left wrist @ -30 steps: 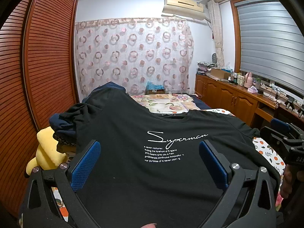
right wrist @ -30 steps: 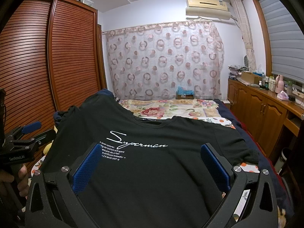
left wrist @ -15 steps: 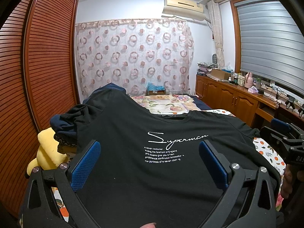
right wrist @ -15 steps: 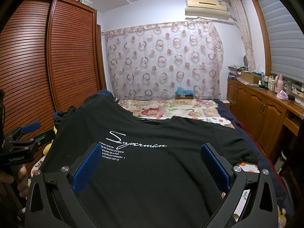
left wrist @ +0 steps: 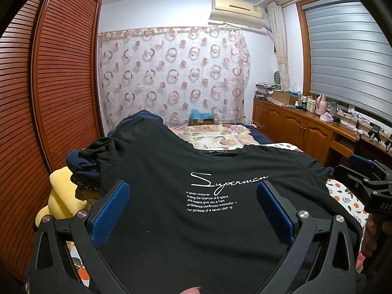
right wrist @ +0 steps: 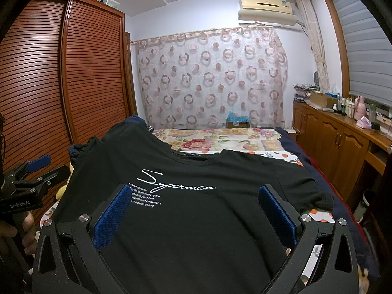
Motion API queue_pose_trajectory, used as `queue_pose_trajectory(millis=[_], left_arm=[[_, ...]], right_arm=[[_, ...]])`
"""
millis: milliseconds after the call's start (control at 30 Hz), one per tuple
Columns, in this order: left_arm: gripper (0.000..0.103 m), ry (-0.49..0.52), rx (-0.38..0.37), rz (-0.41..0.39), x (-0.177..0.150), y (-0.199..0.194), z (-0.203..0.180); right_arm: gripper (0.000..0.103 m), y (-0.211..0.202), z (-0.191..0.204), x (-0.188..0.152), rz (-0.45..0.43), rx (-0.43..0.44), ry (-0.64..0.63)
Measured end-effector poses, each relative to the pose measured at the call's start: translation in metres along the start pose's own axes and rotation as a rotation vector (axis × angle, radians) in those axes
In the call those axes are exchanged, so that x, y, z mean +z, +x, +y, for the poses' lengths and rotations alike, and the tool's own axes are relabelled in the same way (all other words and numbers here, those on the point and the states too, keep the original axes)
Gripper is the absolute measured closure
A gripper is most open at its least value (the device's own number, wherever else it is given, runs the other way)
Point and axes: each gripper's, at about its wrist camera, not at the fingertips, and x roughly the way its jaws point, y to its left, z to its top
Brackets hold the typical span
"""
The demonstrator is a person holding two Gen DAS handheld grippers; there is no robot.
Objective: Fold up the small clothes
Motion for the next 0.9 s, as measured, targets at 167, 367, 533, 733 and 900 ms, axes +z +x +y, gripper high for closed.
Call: queue_pose_trajectory(millis=[167, 367, 533, 733, 900], left_arm=[[0.000, 0.002, 0.001, -0.001, 0.0017, -0.0011, -0.0008], [0.000, 0.002, 0.001, -0.002, -0.0003, -0.0009, -0.0009], [0.000, 0.002, 0.000, -0.004, 0.0027, -0.0029, -0.0013], [0.000, 0.003, 0.000, -0.004, 0.0035, -0.0039, -0.0019], [0.000, 0.003, 0.001, -0.005, 0.0023, -0.0037, -0.0021]], right_arm=[[0.000, 0.0001, 0.0004, -0.0012, -0.001, 0.001, -0.001], [0.000, 0.0000, 0.0006, -0.0013, -0.002, 0.002, 0.000], [0.000, -0.0002, 0.0008, -0.0016, -0.005, 0.003, 0.000], [0.000, 0.0000, 0.0007, -0.0019, -0.006, 0.003, -0.001], [0.000, -0.0001, 0.0009, -0.0018, -0.006, 0.003, -0.001]])
